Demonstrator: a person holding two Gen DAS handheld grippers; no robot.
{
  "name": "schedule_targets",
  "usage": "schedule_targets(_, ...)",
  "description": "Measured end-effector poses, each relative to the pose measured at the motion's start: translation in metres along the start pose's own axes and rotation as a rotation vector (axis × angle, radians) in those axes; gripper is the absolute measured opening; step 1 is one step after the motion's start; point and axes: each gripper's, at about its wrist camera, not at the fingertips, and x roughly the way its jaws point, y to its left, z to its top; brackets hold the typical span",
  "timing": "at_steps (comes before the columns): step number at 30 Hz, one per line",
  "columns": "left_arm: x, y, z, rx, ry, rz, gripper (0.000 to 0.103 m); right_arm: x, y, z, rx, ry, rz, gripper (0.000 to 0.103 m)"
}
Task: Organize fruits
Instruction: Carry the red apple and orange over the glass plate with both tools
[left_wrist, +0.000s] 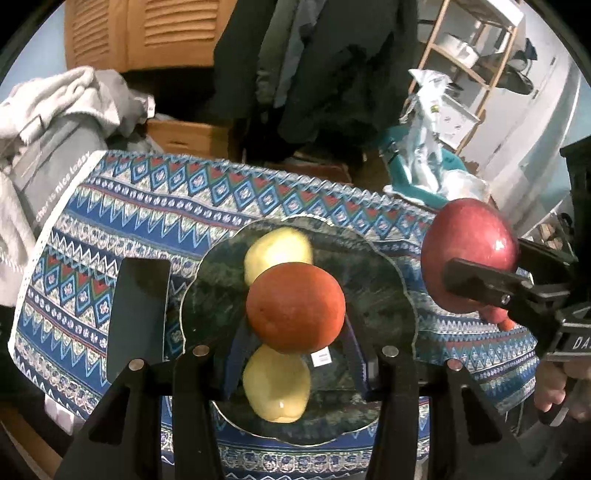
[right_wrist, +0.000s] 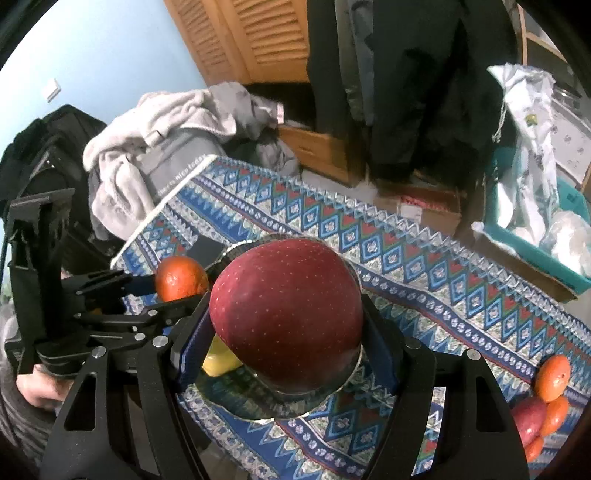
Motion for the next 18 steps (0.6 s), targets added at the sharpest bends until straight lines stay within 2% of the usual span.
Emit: schedule_targets(18,0.044,0.03,-0.015,-0.07,0.133,0.048,0.049,0.079,0.0,-0.028,0.009,0.183,-0.012,0.074)
